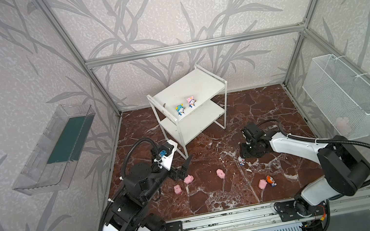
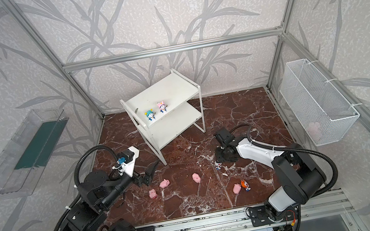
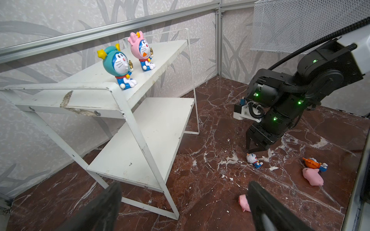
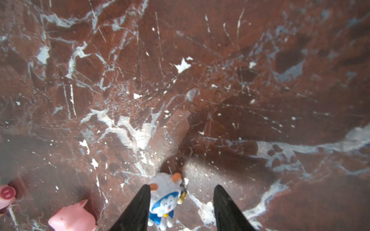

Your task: Place and organize the plastic toys onto the shelf

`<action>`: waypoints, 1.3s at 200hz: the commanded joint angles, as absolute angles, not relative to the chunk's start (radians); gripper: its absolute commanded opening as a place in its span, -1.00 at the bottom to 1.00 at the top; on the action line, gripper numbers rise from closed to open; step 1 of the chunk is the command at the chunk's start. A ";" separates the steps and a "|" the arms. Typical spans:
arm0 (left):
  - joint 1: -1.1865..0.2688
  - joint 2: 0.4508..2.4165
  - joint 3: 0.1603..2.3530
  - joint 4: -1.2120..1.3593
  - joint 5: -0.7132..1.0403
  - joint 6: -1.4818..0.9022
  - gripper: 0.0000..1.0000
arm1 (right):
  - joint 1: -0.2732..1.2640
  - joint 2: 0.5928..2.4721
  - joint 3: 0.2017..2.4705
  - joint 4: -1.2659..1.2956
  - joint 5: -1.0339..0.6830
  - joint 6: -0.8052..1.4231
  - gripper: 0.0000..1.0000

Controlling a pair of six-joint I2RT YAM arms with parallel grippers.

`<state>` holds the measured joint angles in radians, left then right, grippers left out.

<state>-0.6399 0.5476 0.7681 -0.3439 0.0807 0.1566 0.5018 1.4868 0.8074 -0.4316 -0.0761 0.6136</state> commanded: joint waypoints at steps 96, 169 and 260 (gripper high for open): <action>-0.636 0.552 0.761 -0.332 0.091 0.163 0.98 | 0.496 1.497 0.795 -0.422 -0.113 0.597 0.01; -0.637 0.552 0.762 -0.334 0.090 0.163 0.98 | 0.508 1.527 0.788 -0.407 -0.126 0.600 0.01; -0.637 0.552 0.761 -0.333 0.091 0.163 0.98 | 0.532 1.566 0.785 -0.386 -0.141 0.612 0.05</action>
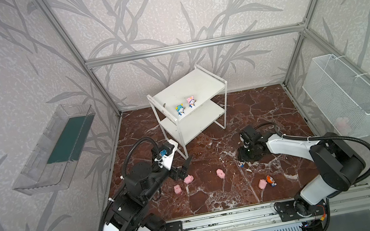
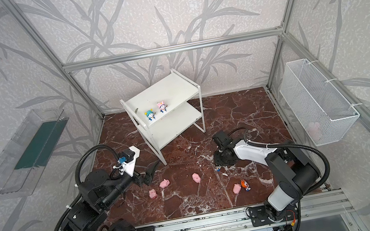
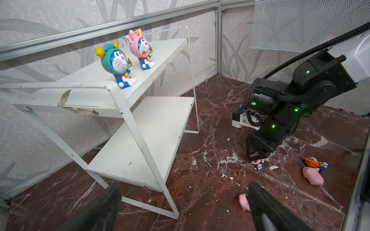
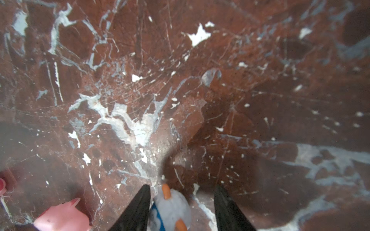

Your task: Place and organize the plastic toys onto the shelf

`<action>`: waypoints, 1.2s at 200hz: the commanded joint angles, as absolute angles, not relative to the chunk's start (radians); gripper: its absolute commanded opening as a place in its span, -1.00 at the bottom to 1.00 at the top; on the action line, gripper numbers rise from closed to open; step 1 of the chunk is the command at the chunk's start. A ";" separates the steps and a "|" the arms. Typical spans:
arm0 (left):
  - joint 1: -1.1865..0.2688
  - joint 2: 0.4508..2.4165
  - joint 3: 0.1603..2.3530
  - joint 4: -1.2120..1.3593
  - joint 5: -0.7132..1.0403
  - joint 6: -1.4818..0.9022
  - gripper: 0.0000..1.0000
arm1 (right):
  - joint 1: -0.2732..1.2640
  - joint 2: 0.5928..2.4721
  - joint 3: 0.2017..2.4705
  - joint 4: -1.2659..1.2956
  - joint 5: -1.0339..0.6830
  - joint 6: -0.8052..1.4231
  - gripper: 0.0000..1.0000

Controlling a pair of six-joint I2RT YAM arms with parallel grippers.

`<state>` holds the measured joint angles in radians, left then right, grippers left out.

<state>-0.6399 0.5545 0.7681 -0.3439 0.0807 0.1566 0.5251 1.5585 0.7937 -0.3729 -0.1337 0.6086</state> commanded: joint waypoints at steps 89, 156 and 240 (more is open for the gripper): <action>-0.637 0.559 0.761 -0.330 0.093 0.163 0.98 | 0.536 1.548 0.772 -0.413 -0.145 0.618 0.01; -0.637 0.558 0.761 -0.330 0.096 0.161 0.98 | 0.565 1.534 0.775 -0.451 -0.112 0.624 -0.05; -0.636 0.559 0.759 -0.330 0.096 0.160 0.98 | 0.576 1.534 0.792 -0.433 -0.099 0.618 -0.32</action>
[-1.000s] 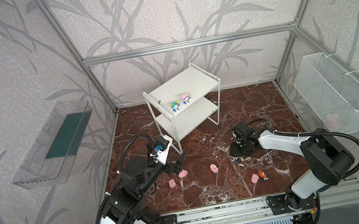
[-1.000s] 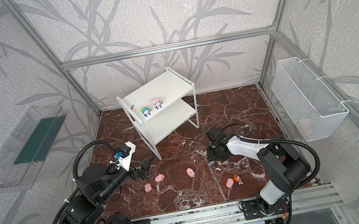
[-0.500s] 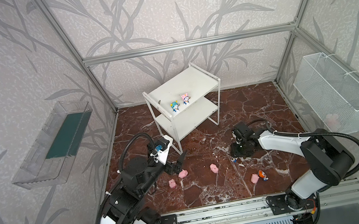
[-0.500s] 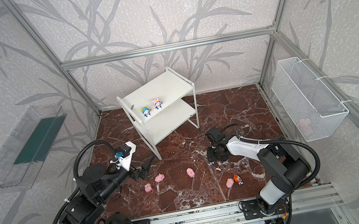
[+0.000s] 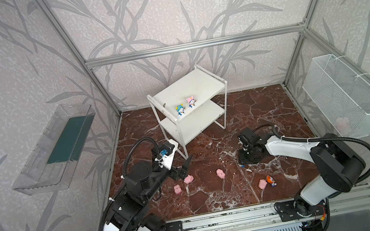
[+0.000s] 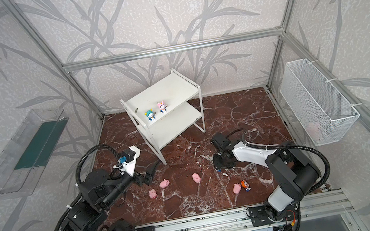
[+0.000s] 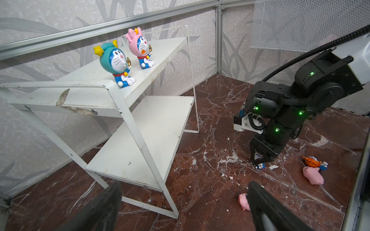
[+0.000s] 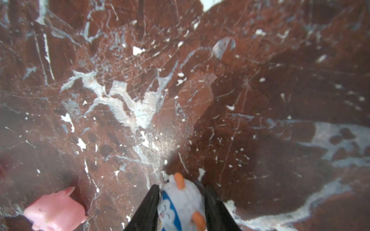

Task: Place and organize the plastic toys onto the shelf
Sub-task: 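Lift the figurine with the right gripper and carry it toward the shelf, then move the held figurine over the top shelf beside the pink-hooded figurine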

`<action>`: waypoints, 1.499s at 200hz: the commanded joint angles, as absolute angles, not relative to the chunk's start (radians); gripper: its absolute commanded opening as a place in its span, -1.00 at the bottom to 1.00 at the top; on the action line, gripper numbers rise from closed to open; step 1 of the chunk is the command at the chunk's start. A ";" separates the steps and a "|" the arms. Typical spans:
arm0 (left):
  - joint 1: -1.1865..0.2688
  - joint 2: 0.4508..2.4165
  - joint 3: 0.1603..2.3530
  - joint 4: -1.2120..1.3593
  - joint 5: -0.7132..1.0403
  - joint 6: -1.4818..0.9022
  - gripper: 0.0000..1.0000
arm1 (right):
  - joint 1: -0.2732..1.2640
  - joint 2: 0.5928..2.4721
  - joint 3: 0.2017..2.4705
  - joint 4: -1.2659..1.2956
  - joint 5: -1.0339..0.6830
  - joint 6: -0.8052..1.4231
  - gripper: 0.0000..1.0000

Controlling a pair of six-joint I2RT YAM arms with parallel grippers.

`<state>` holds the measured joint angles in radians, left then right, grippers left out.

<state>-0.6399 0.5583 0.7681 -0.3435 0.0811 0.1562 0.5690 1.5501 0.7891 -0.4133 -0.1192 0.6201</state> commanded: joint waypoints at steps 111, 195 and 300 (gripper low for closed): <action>-0.636 0.575 0.760 -0.328 0.098 0.161 0.98 | 0.577 1.280 0.913 -0.388 0.039 0.274 -0.56; -0.636 0.584 0.760 -0.327 0.097 0.162 0.98 | 0.580 1.267 1.217 -0.242 0.035 -0.108 -0.57; -0.636 0.581 0.757 -0.326 0.106 0.162 0.98 | 0.576 1.460 1.555 -0.212 -0.185 -0.284 -0.62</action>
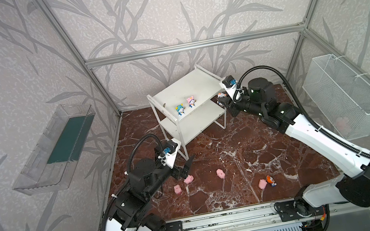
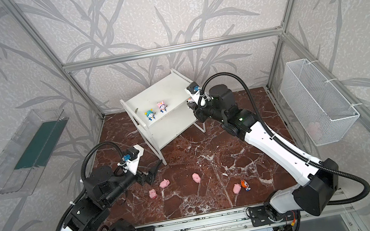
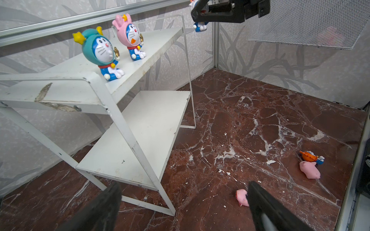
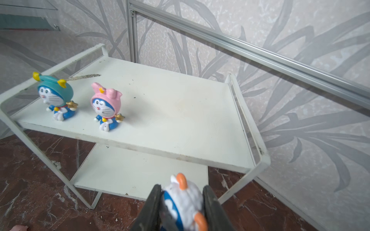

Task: Place and organize the plastic toys onto the shelf
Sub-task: 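Move the held figurine over the top shelf beside the pink-hooded figurine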

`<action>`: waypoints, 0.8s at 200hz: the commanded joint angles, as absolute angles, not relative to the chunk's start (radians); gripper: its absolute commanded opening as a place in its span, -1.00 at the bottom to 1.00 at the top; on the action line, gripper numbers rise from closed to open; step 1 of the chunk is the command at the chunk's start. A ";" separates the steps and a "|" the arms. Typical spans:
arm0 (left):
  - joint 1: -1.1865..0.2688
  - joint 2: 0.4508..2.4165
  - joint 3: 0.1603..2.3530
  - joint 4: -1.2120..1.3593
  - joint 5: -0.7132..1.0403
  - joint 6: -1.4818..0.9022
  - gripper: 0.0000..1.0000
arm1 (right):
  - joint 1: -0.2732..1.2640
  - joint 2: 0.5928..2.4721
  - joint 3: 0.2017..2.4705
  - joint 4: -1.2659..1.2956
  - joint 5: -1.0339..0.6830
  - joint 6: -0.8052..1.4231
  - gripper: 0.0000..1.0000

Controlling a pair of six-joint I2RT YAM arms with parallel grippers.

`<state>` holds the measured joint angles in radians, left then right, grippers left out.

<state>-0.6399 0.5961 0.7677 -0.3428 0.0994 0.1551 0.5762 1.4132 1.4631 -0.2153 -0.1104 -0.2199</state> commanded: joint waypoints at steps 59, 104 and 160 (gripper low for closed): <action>-0.636 0.557 0.750 -0.327 0.105 0.167 0.98 | 0.572 1.586 1.691 -0.240 -0.286 -0.354 -0.68; -0.634 0.560 0.756 -0.324 0.135 0.164 0.98 | 0.555 1.631 1.731 -0.255 -0.370 -0.424 -0.66; -0.634 0.543 0.748 -0.324 0.123 0.169 0.98 | 0.541 1.683 1.767 -0.261 -0.396 -0.448 -0.63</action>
